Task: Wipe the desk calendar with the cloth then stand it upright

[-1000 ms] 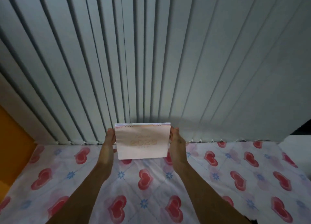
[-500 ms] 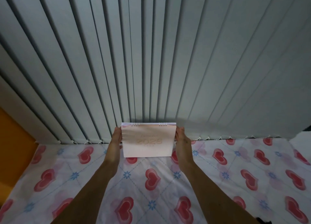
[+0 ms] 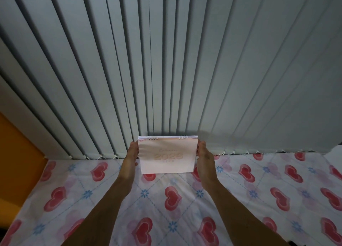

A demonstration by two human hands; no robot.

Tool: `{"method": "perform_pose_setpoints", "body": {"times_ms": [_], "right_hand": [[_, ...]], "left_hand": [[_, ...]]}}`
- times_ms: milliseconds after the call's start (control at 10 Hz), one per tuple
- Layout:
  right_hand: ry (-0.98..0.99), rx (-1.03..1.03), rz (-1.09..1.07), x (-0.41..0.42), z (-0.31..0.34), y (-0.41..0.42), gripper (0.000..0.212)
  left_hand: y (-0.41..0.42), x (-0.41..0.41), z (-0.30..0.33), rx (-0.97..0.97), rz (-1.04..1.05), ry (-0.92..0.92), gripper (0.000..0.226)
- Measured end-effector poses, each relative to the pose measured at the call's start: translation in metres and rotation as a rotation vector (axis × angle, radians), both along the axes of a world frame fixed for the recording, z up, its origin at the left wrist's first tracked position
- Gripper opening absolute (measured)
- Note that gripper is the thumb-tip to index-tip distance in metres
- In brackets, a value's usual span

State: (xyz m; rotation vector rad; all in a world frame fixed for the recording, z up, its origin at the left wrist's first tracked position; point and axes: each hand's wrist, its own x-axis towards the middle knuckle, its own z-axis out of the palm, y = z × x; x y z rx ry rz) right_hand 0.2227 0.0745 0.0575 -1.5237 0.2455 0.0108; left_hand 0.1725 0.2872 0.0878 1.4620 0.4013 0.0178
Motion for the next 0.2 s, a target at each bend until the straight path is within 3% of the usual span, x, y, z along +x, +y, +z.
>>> {"method": "perform_pose_setpoints", "body": {"times_ms": [200], "right_hand": [[-0.024, 0.013, 0.002, -0.0077, 0.0125, -0.0032, 0.045]], "left_hand": [[-0.0002, -0.0039, 0.0159, -0.028, -0.014, -0.011, 0.032]]}}
